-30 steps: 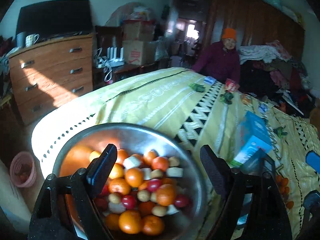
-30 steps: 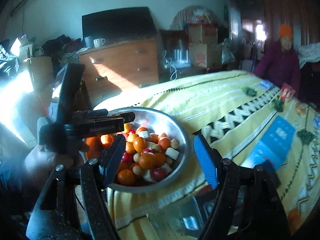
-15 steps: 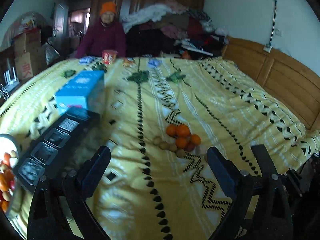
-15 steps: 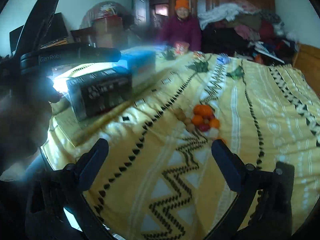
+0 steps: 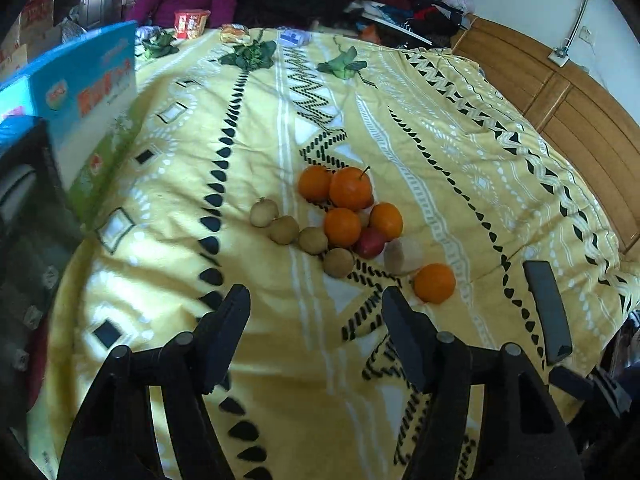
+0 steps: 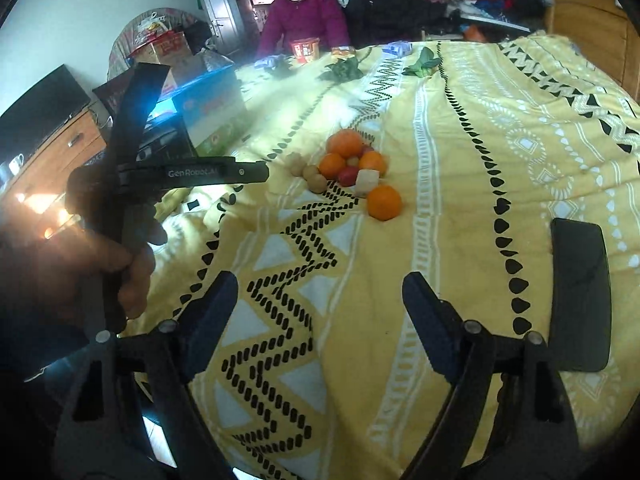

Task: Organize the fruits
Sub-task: 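Return the left gripper to the fruit row and grasp a brown kiwi, then grasp an orange with the right gripper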

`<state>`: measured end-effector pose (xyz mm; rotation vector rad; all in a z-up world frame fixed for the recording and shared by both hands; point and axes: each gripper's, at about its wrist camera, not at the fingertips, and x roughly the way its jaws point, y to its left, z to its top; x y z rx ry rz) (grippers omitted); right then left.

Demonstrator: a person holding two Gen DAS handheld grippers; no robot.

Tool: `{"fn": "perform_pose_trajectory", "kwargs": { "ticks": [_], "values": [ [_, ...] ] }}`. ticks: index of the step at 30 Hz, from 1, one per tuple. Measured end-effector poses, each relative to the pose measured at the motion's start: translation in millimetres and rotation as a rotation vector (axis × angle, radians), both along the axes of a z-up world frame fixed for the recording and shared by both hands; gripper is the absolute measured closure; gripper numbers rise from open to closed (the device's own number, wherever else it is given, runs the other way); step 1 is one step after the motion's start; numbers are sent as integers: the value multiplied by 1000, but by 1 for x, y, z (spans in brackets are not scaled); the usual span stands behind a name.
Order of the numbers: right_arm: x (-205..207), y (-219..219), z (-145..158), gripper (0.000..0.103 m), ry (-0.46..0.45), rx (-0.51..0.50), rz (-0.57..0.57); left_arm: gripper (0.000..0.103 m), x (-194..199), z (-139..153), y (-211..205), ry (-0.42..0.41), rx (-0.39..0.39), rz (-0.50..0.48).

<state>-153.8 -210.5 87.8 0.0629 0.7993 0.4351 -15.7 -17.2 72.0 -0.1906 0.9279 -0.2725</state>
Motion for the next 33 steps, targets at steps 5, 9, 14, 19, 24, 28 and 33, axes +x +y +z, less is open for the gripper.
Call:
{"fn": "perform_pose_trajectory", "kwargs": {
  "ticks": [5, 9, 14, 19, 24, 28, 33],
  "values": [
    [4, -11, -12, 18, 31, 0, -13, 35, 30, -19, -12, 24, 8, -12],
    [7, -23, -18, 18, 56, 12, -28, 56, 43, -36, -19, 88, 0, -27],
    [18, -34, -22, 18, 62, 23, -42, 57, 44, -46, -31, 94, 16, -48],
    [25, -36, -20, 18, 51, 32, -42, 57, 53, -48, -43, 59, 33, -52],
    [31, -37, -23, 19, 68, 37, -47, 78, 53, -50, -43, 51, 47, -53],
    [45, -36, -22, 32, 82, 61, -53, 78, 43, -39, -36, 10, 24, -43],
    [78, -28, -22, 34, 56, 65, -74, 78, 18, -26, -26, -29, 11, -58]
  ]
}}
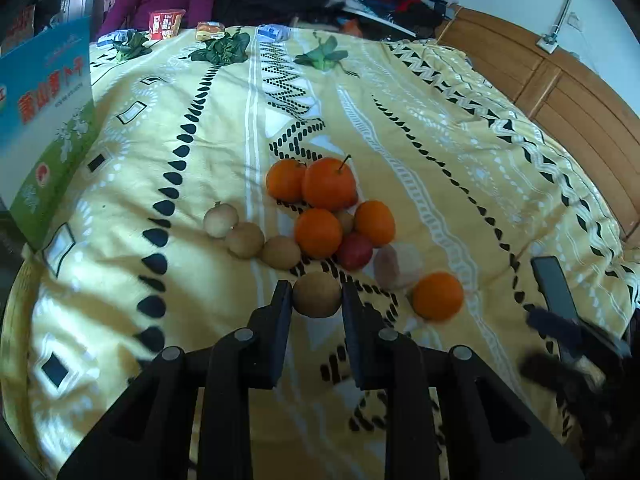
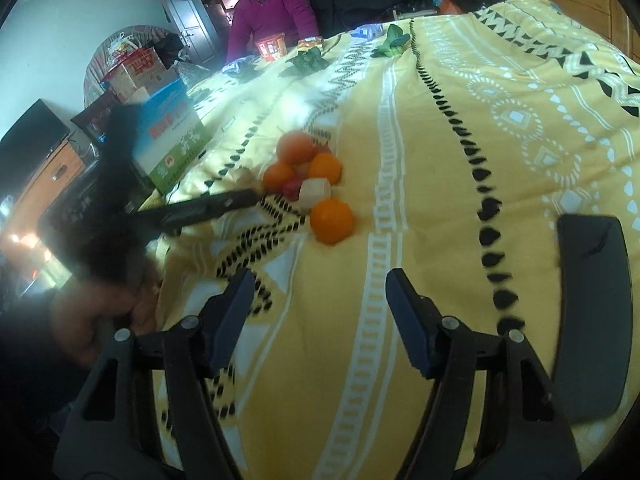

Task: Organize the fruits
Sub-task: 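Grasp an orange with the right gripper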

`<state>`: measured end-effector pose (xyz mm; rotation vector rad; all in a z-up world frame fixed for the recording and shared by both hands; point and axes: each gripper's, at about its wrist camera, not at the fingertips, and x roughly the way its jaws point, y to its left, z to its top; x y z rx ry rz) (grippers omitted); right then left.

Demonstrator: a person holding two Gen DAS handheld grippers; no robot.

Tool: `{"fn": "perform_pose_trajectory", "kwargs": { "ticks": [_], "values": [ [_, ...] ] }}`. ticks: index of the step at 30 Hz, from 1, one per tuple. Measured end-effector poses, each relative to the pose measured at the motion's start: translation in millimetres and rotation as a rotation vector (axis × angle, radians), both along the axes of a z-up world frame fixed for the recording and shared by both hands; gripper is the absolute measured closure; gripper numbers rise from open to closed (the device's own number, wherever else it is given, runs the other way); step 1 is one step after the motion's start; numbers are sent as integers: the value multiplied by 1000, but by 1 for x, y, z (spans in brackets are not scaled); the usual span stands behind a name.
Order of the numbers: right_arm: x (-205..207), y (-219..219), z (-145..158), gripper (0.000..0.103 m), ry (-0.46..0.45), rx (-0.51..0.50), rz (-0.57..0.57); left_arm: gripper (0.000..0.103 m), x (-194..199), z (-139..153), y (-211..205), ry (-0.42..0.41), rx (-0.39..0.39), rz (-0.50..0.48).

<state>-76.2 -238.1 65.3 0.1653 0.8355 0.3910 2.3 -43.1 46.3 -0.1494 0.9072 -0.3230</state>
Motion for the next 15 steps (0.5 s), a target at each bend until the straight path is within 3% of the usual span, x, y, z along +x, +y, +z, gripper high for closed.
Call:
{"fn": "perform_pose_trajectory", "kwargs": {
  "ticks": [10, 11, 12, 13, 15],
  "values": [
    [55, 29, -30, 36, 31, -85, 34, 78, -9, -6, 13, 29, -16, 17],
    [57, 30, -33, 41, 39, -86, 39, 78, -9, -4, 14, 25, -19, 19],
    [59, 30, -35, 57, 55, -86, 48, 78, -10, -3, 15, 24, -22, 22],
    [61, 31, -37, 66, 70, -89, 50, 78, -10, 0, 16, 22, -23, 24],
    [60, 30, -37, 65, 78, -84, 52, 78, -13, 7, 19, 10, -20, 26]
  ]
}}
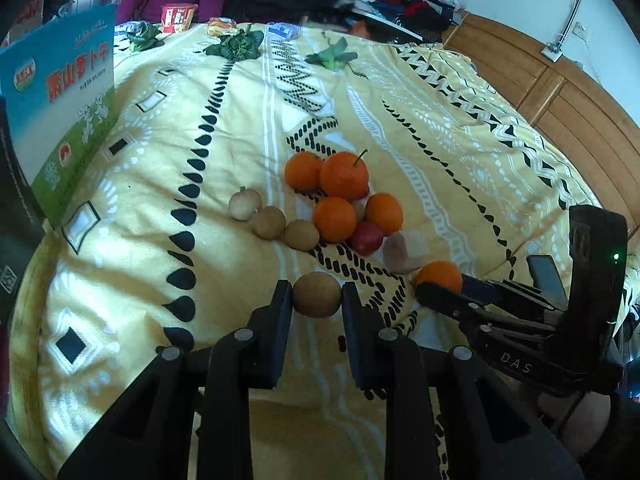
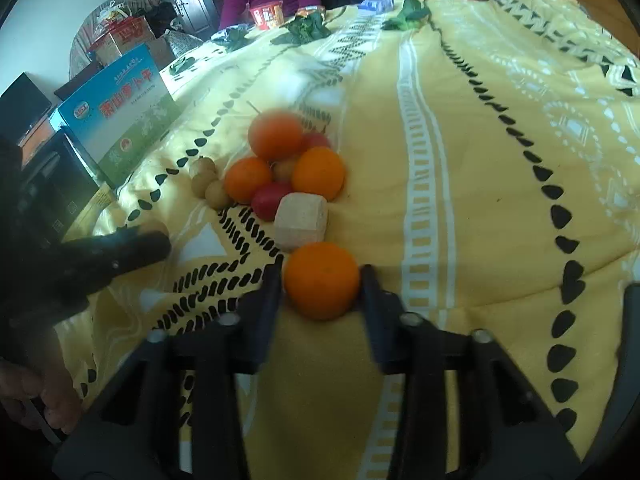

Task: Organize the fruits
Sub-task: 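Grasp an orange with the right gripper, then carry the kiwi and orange to the steel bowl with both grippers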

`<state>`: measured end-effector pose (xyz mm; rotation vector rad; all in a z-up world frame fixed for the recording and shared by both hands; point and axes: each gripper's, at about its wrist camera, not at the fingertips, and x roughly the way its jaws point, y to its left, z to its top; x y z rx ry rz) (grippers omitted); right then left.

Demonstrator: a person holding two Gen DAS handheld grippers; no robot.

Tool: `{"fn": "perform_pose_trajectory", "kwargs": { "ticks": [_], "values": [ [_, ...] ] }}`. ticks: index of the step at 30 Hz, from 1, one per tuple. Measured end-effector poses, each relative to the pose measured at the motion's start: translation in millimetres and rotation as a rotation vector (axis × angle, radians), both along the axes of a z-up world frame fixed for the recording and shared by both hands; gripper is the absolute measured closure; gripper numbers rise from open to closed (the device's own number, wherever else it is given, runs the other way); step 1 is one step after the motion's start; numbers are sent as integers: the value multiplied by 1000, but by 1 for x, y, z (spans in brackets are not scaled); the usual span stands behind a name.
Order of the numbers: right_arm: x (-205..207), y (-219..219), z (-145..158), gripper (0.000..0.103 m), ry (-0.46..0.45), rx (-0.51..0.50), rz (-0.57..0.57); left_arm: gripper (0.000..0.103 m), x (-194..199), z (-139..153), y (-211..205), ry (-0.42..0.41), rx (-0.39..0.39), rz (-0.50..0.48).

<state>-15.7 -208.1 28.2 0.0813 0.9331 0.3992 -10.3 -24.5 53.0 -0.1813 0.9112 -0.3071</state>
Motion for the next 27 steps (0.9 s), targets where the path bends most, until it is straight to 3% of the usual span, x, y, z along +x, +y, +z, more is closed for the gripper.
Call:
{"fn": "perform_pose_trajectory", "kwargs": {
  "ticks": [13, 22, 27],
  "values": [
    [-62, 11, 41, 66, -55, 41, 23, 78, -40, 59, 20, -100, -1, 4],
    [-85, 14, 45, 66, -37, 50, 21, 78, -51, 43, 21, -54, 15, 6],
    [-84, 13, 50, 66, -56, 58, 16, 78, -46, 45, 16, -66, 16, 0]
  ]
}}
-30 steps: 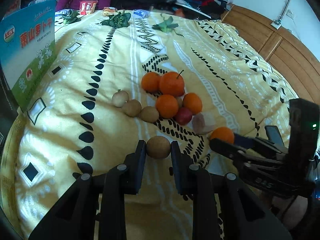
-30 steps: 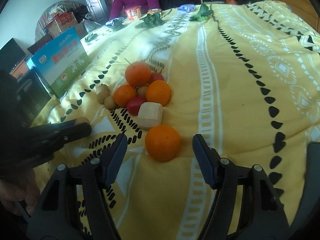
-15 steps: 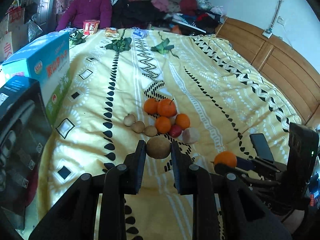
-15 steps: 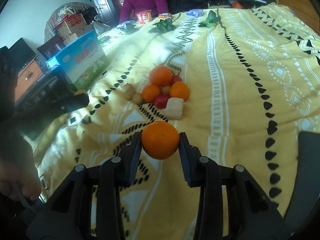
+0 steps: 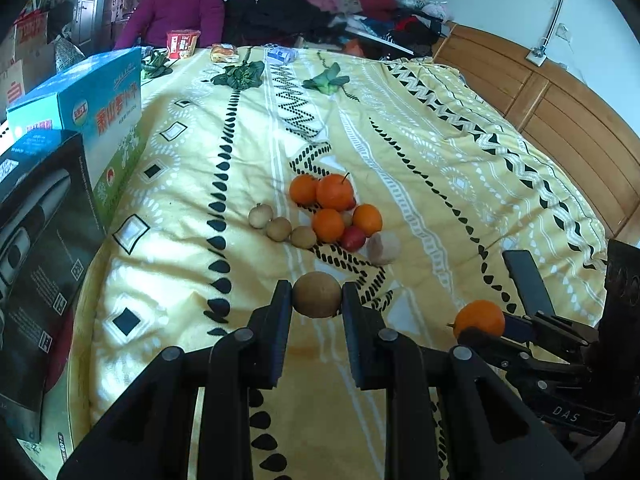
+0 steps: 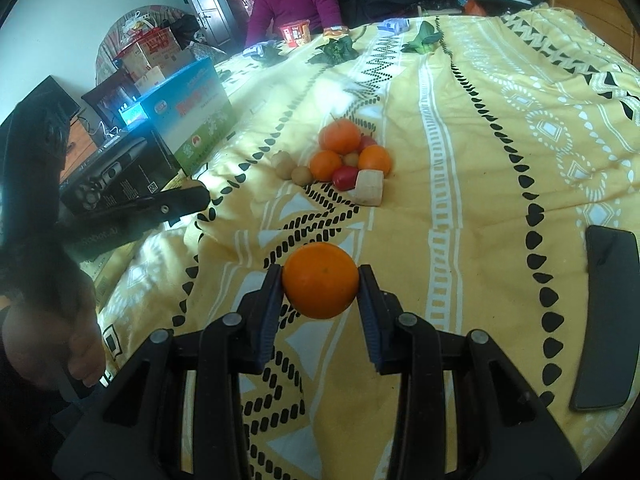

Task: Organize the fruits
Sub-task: 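Carry the kiwi and orange to the steel bowl with both grippers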

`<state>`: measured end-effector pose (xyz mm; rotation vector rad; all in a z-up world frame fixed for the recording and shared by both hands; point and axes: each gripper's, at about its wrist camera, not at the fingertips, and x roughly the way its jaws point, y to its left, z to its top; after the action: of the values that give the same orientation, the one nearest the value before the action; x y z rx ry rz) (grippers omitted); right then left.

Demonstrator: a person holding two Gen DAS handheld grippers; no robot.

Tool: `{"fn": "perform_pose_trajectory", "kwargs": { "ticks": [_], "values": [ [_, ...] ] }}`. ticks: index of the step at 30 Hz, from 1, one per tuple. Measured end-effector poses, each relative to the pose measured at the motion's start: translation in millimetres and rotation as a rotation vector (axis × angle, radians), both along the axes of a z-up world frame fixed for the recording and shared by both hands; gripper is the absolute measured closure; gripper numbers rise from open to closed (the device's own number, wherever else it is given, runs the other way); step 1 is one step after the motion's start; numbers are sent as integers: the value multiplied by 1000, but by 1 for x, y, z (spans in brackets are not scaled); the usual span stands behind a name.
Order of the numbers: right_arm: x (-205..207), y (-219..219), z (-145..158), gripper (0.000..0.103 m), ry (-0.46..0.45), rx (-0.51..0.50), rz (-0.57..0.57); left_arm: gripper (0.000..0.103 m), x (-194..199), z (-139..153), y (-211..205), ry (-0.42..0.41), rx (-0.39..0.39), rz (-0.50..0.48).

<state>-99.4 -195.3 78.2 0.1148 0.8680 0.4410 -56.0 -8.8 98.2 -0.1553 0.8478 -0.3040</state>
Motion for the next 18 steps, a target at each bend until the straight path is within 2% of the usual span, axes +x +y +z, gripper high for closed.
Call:
{"fn": "perform_pose_trajectory", "kwargs": {
  "ticks": [6, 11, 14, 18],
  "values": [
    [1, 2, 16, 66, -37, 19, 10, 78, -6, 37, 8, -91, -38, 1],
    [2, 22, 41, 66, -92, 25, 57, 78, -13, 63, 33, -138, -62, 49],
    [5, 43, 61, 66, -138, 31, 102, 78, -25, 79, 61, -171, -66, 106],
    [6, 92, 93, 66, -197, 57, 203, 78, -51, 101, 126, -215, -53, 250]
  ]
}}
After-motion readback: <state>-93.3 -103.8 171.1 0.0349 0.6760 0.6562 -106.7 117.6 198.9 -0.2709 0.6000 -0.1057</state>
